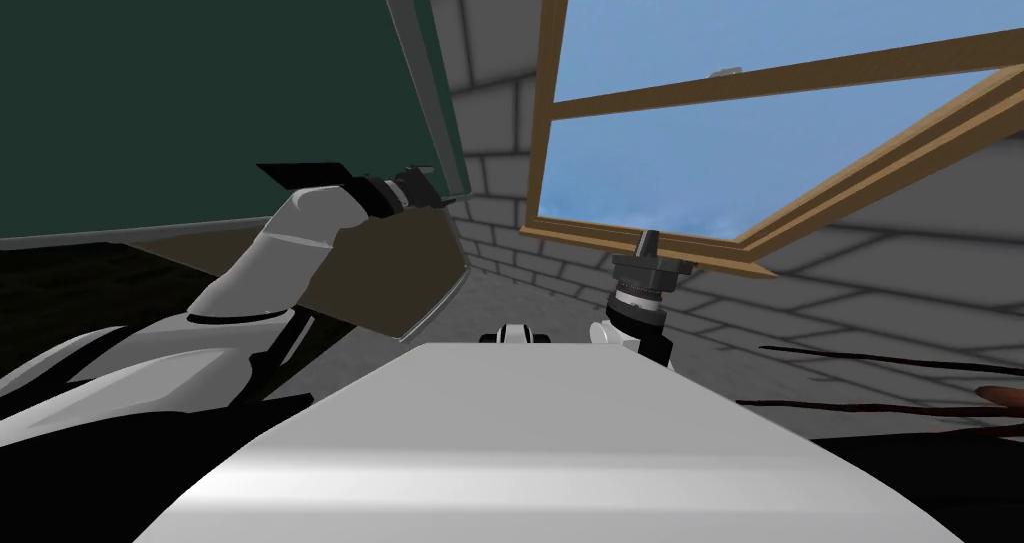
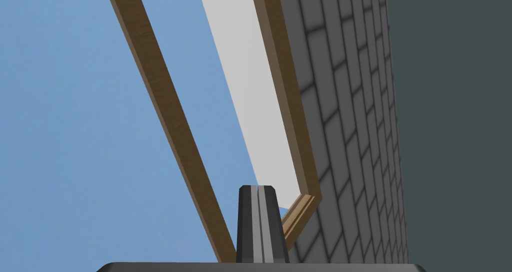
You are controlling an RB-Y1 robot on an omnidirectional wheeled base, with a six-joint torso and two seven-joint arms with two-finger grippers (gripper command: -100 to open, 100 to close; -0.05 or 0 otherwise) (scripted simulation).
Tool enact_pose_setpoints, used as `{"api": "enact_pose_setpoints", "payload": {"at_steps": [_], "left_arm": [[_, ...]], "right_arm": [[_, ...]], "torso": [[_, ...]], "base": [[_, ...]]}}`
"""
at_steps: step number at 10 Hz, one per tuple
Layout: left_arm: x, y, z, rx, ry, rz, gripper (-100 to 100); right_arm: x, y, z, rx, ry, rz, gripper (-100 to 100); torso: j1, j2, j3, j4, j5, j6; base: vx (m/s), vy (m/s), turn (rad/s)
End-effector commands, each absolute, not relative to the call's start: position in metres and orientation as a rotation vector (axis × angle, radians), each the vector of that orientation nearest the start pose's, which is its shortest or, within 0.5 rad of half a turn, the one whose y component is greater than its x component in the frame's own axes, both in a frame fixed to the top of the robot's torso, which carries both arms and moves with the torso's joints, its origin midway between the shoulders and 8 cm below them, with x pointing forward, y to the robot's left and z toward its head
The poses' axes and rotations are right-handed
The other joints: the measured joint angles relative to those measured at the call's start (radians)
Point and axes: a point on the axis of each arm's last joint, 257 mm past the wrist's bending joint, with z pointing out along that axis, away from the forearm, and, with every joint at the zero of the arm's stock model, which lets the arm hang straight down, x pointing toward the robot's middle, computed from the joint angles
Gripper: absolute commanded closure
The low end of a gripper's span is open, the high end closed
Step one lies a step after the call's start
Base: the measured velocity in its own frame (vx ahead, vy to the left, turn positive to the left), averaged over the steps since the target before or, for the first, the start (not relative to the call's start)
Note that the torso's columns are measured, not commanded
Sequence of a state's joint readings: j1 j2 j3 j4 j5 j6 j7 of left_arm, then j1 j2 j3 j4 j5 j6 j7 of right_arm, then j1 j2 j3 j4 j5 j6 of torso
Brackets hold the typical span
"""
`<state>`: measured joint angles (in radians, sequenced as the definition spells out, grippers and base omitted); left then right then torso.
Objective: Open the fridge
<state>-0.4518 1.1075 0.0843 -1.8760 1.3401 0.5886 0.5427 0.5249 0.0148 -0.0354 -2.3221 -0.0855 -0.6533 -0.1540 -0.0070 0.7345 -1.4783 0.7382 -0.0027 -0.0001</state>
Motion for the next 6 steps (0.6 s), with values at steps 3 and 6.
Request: {"api": "enact_pose_setpoints", "payload": {"at_steps": [3,6], "left_arm": [[0.544,0.273,0.149,-1.448,1.327,-1.944,-100],[0.529,0.247,0.152,-1.422,1.386,-1.986,100]], "right_arm": [[0.300,-0.299,0.062,0.613,0.386,1.488,0],[0.300,-0.299,0.062,0.613,0.386,1.488,0]], "torso": [[0.008,0.001,0.001,0.000,0.002,0.003],[0.008,0.010,0.006,0.002,0.002,0.001]], "base": [[0.061,-0.056,0.013],[-0.090,0.041,0.014]]}}
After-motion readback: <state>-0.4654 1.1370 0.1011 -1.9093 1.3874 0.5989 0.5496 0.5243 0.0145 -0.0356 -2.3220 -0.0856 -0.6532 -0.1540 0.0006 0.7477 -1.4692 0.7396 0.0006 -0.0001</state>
